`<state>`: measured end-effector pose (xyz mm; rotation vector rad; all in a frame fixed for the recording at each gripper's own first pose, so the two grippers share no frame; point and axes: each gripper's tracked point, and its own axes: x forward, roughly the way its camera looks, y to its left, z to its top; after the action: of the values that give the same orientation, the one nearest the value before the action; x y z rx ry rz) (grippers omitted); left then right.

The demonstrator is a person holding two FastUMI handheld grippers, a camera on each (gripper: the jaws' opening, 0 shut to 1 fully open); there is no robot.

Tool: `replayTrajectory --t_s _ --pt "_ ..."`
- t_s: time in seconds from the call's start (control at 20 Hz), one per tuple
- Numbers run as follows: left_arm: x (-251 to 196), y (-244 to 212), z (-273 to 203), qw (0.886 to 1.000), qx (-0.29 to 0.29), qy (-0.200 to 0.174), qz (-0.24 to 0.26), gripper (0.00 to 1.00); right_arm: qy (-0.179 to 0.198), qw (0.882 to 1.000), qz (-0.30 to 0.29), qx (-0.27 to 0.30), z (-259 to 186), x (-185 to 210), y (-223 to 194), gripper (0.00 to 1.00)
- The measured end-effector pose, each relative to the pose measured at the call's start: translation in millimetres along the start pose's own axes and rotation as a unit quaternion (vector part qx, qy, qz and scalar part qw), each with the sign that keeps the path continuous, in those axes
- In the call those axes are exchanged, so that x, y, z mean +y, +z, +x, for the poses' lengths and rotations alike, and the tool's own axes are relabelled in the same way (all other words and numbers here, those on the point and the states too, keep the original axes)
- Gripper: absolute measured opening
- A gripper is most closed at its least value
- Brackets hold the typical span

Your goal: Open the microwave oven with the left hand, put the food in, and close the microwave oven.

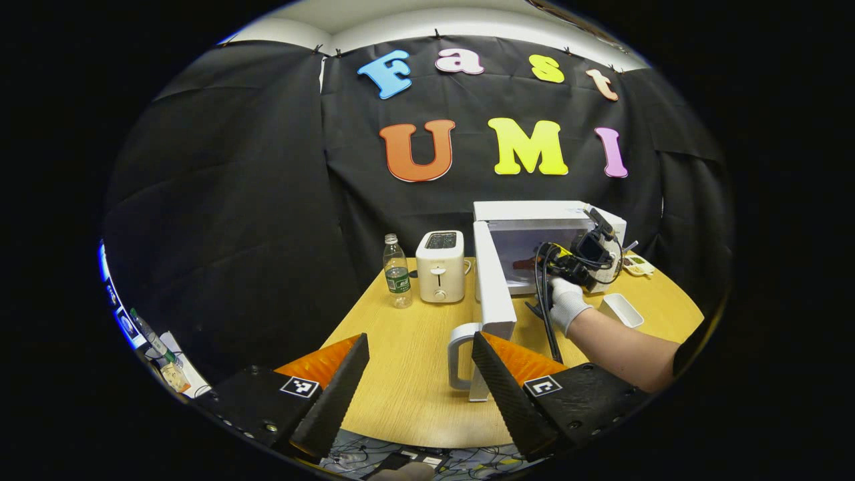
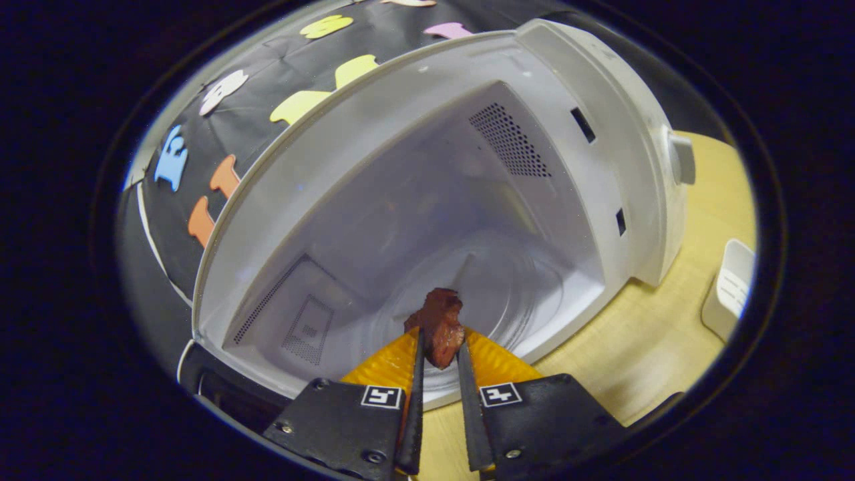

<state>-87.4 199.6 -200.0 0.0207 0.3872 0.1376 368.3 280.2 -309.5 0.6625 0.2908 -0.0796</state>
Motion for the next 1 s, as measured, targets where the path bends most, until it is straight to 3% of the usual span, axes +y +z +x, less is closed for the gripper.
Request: replayTrajectory --t_s 0.05,0.1,0.15,0.2,0.3,0.4,0.45,0.55,0.75,0.8,0.95,1.0 --pt "0.8 2.0 0.2 1.0 -0.004 0.0 0.0 0.95 -0.003 1.0 -0.022 -0.001 1.1 -1.2 1.7 0.33" --pt "1.8 2.3 1.1 1.0 -0.005 0.002 0.001 0.95 0.001 0.999 -0.039 0.0 0.8 1.0 2.1 0.24" --pt "1.0 2.5 3.1 1.0 -0.004 0.002 -0.001 0.95 -0.002 0.999 -0.054 0.002 0.6 0.9 1.3 0.36" --pt "-0.8 3.5 4.7 1.0 -0.005 0.0 0.0 0.95 -0.004 0.998 -0.068 0.005 0.0 -1.9 1.1 0.29" --pt "-1.5 6.9 6.8 1.0 -0.01 0.0 0.004 0.95 -0.008 0.995 -0.096 0.015 -1.5 -4.2 -3.1 0.43" --pt "-1.9 11.1 9.0 1.0 -0.014 -0.002 0.003 0.95 -0.019 0.992 -0.121 0.012 -4.7 -10.1 -1.6 0.47" --pt "-3.2 11.5 10.3 1.0 -0.014 -0.004 0.001 0.95 -0.023 0.992 -0.124 0.014 -4.4 -11.3 -1.4 0.42" --pt "-3.1 13.2 10.6 1.0 -0.017 -0.003 0.003 0.95 -0.024 0.991 -0.133 0.019 -4.1 -11.1 -1.4 0.63" --pt "-4.2 14.2 12.5 1.0 -0.022 -0.002 0.006 0.95 -0.013 0.984 -0.176 0.037 -6.9 -5.4 -6.7 0.73" --pt "-4.3 16.2 13.7 1.0 -0.024 -0.002 0.005 0.95 -0.01 0.984 -0.174 0.043 -9.1 -5.0 -9.1 0.67" --pt "-6.1 20.3 14.1 1.0 -0.03 -0.004 0.001 0.95 -0.02 0.982 -0.188 0.021 -20.2 -9.4 7.2 0.75" --pt "-6.4 22.5 12.8 0.999 -0.033 -0.005 0.003 0.95 -0.017 0.982 -0.188 0.023 -24.7 -7.0 7.9 0.68"
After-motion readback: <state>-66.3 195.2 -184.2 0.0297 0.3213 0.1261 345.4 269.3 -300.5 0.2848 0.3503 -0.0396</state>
